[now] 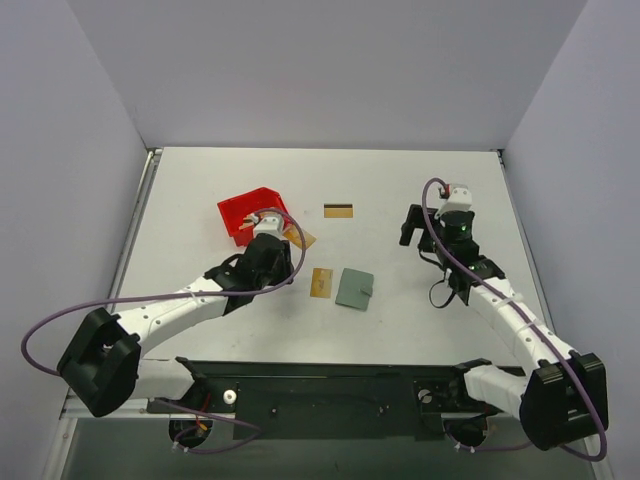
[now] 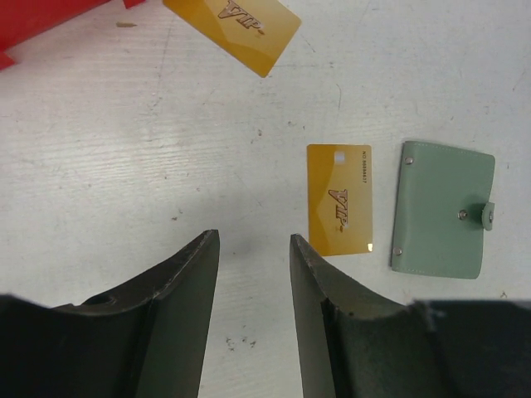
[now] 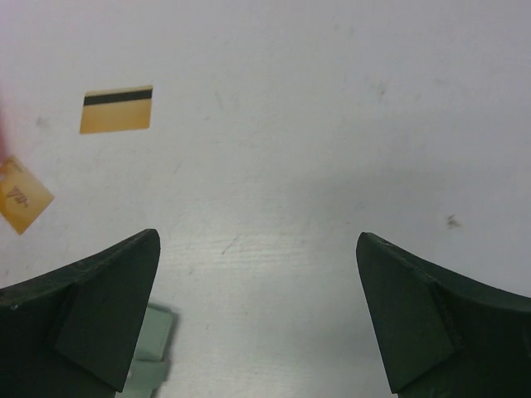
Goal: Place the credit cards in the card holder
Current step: Open the card holder at the center of the board.
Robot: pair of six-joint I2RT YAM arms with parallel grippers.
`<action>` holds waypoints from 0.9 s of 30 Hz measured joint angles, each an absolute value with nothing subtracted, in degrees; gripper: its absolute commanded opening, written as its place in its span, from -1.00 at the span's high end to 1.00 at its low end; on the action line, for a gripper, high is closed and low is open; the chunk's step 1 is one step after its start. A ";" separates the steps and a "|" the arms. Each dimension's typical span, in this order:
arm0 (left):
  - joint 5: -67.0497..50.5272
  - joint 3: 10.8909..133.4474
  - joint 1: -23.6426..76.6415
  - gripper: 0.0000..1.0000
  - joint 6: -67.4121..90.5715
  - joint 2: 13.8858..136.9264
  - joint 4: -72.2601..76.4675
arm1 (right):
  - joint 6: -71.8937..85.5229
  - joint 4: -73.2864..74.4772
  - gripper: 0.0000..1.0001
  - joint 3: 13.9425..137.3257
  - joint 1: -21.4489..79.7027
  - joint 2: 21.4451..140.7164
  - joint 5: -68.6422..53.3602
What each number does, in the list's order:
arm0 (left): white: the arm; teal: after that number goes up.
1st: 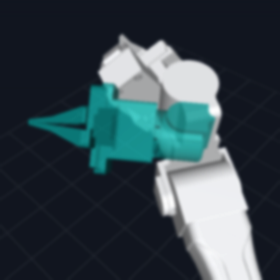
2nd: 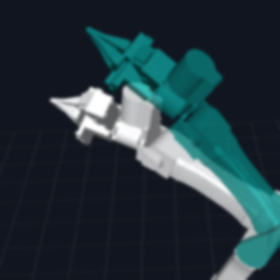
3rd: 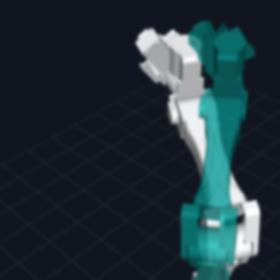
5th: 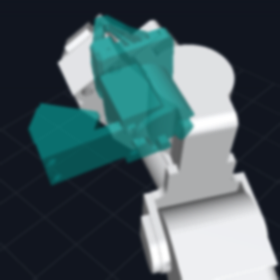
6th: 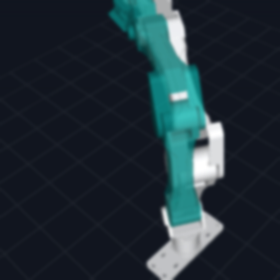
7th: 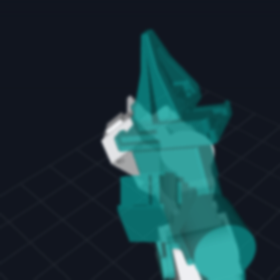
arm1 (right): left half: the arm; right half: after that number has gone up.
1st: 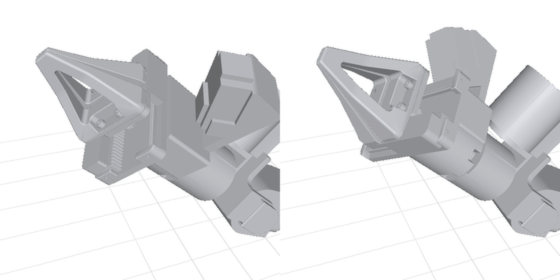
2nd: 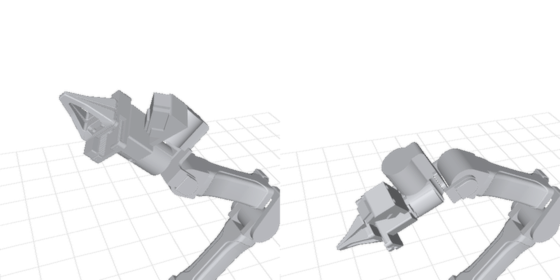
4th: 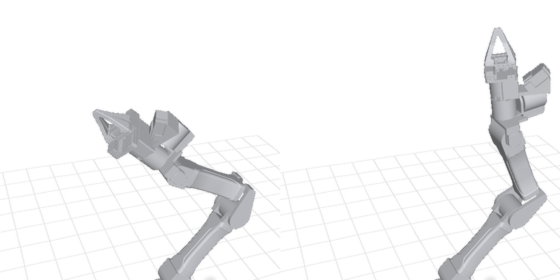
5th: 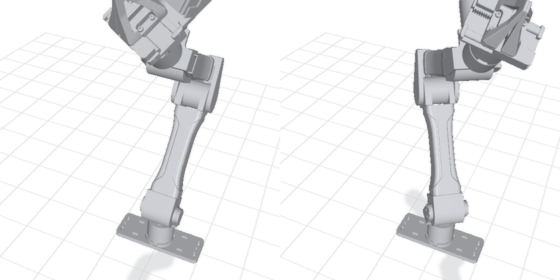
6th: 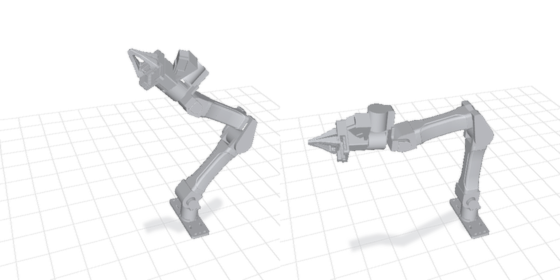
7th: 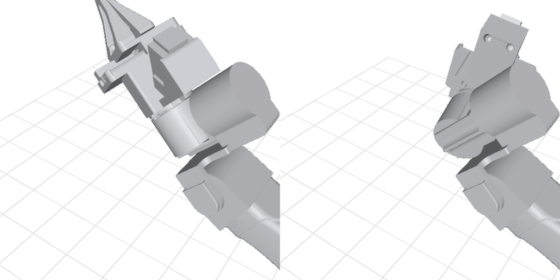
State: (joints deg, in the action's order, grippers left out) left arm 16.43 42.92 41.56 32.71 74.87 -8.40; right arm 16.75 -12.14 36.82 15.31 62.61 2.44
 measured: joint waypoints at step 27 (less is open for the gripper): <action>21.28 39.64 39.90 0.01 32.77 69.80 -8.36 | 3.42 -50.26 -0.85 15.79 1.98 78.85 8.03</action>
State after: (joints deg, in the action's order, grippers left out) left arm 21.28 39.64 39.90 32.77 69.80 -8.36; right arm 3.42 -50.26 15.79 1.98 78.85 8.03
